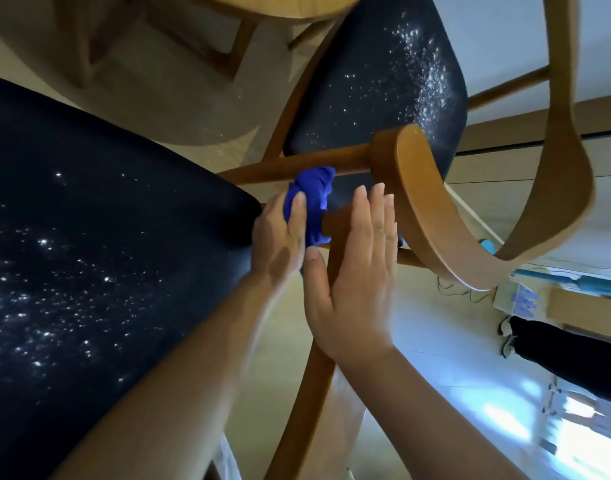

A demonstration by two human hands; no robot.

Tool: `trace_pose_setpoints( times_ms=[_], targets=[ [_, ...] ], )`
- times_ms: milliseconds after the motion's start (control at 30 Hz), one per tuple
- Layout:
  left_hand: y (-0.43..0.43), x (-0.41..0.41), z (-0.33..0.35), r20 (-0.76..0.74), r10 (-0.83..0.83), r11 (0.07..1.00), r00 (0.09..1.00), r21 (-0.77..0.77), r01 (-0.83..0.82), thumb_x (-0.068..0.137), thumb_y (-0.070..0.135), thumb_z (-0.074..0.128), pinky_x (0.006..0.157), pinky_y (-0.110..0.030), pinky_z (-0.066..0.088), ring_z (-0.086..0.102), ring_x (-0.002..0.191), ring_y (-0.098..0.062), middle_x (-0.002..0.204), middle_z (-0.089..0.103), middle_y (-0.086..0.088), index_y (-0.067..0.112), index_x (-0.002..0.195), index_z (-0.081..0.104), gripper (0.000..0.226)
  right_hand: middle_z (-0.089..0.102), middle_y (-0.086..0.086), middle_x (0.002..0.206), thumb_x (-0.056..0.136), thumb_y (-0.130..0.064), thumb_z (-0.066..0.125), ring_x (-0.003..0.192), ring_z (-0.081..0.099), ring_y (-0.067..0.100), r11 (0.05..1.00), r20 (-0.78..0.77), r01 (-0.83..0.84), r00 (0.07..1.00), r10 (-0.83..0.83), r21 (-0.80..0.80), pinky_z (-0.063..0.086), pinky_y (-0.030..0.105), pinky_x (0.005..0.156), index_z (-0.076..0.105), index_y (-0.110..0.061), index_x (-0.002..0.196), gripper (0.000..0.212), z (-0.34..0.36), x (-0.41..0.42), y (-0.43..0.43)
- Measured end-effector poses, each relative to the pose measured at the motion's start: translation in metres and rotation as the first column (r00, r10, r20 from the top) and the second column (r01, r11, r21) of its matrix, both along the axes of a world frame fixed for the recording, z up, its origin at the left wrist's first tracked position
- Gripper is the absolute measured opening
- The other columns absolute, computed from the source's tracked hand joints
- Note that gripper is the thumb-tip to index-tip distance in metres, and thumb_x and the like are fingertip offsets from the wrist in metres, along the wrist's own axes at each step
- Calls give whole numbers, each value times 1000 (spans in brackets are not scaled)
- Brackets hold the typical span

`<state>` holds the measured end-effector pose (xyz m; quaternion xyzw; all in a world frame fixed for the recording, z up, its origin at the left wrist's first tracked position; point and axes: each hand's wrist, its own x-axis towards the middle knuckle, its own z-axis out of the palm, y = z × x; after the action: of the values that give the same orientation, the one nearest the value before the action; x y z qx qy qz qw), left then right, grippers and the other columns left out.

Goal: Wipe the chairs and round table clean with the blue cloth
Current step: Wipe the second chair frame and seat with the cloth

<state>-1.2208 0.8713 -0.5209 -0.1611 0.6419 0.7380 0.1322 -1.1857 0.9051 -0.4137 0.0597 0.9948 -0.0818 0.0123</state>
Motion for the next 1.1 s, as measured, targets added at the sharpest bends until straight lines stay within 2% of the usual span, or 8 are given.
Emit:
trace_pose_setpoints(
  times_ms=[100,200,333,467,600,700,900,1100],
  targets=[
    [-10,-33,-20,96,-215,959,972,-170,229,99,33,38,79,-26,40,61,96,-28,97,68,-14,7,98,65,38,22,16,153,88,-31,39,143,8,19,1000,22,11,1000,-12,3,15,41,117,24,-6,144,64,1,-1,0],
    [-11,-44,-26,250,-383,894,889,-143,425,99,35,37,88,-29,41,58,102,-26,107,65,-13,6,106,63,40,22,14,153,87,-32,38,142,6,17,1000,23,20,1000,-21,5,15,41,116,26,-7,144,63,1,0,0],
    [-8,-27,-15,278,-205,977,939,5,212,99,31,40,92,-32,42,57,103,-24,109,63,-12,9,110,60,32,23,17,153,88,-31,39,143,11,24,1000,23,14,1000,-14,18,17,44,115,26,-6,144,63,4,-2,0],
    [-17,2,2,180,-199,971,963,167,169,92,36,46,81,-44,45,57,84,-36,87,59,-22,2,91,53,35,22,16,153,89,-32,40,143,11,27,999,43,30,999,-31,10,15,41,116,26,-5,144,63,4,-3,-1],
    [-31,18,22,44,-326,938,944,137,317,96,29,44,84,-29,44,55,86,-9,97,59,6,13,109,57,25,19,12,155,93,-26,47,144,8,24,998,69,65,996,-63,-20,6,32,116,24,-8,146,60,7,-5,-3],
    [-47,26,42,-37,-342,925,939,162,344,98,18,43,72,-11,45,58,74,5,83,61,9,19,93,58,15,19,9,155,91,-24,47,145,8,21,995,73,95,993,-93,-25,5,30,116,23,-9,147,62,10,-3,-3],
    [-86,62,57,-55,-431,902,900,5,432,97,19,45,70,-25,44,57,75,-16,82,61,-10,4,95,58,20,38,12,147,93,-21,43,140,29,25,990,-49,133,990,-135,-42,23,36,114,41,-5,138,48,13,-1,-11],
    [-109,128,73,-31,-575,815,817,-109,569,97,21,43,65,-30,40,54,67,-25,74,58,-19,0,81,52,28,65,8,108,90,-15,43,106,58,21,968,-224,167,952,-208,-190,49,39,91,59,-6,117,33,22,17,-15]
  ],
)
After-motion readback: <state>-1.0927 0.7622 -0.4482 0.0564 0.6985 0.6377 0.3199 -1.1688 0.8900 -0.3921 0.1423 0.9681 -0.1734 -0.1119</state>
